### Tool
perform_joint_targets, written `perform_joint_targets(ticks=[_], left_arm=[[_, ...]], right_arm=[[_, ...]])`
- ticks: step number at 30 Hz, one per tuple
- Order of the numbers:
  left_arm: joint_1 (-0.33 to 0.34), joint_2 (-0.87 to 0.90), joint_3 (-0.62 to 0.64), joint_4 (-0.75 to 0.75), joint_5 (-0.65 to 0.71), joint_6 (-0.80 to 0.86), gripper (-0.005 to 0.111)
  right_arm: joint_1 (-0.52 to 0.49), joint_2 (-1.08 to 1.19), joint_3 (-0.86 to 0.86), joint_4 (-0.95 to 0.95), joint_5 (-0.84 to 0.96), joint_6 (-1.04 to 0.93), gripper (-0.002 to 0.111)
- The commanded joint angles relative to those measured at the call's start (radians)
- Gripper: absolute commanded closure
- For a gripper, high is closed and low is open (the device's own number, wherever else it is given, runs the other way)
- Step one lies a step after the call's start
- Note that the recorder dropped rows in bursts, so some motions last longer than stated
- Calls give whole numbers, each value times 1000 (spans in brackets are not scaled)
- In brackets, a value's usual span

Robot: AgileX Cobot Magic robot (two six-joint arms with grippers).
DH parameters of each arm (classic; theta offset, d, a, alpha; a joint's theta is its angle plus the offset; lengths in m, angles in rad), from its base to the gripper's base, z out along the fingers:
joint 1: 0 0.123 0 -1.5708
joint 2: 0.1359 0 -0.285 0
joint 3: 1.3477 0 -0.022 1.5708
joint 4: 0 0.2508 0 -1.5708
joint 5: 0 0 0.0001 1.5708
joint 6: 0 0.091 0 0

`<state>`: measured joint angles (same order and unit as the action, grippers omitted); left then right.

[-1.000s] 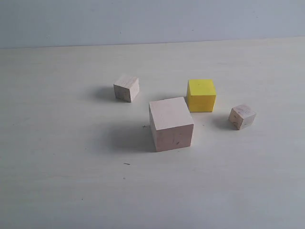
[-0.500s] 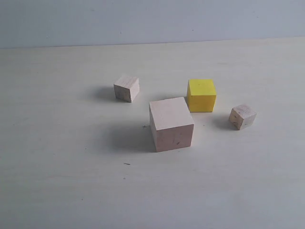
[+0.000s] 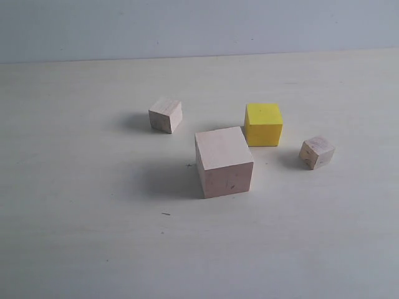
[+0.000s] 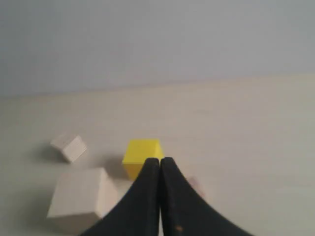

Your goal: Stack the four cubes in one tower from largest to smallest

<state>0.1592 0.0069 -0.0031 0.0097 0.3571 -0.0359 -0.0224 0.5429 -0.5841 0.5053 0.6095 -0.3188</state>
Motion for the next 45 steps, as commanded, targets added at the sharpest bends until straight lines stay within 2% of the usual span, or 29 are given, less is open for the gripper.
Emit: perform_joint_targets(ticks=[1, 6, 14, 20, 25, 45], left_arm=[[-6, -7, 3, -10, -6, 2, 107], [-6, -7, 3, -10, -6, 2, 107], [-6, -7, 3, -10, -6, 2, 107], [-6, -7, 3, -10, -6, 2, 107], [-6, -7, 3, -10, -6, 2, 107], [-6, -7, 3, -10, -6, 2, 107]], right_arm=[[-6, 120, -32, 186, 99, -74, 108], [-6, 206, -32, 304, 52, -84, 108], [-6, 376, -32, 344, 27, -94, 108], [31, 526, -32, 417, 135, -234, 108], [88, 600, -32, 484, 120, -309, 108], [98, 632, -32, 487, 106, -309, 108]])
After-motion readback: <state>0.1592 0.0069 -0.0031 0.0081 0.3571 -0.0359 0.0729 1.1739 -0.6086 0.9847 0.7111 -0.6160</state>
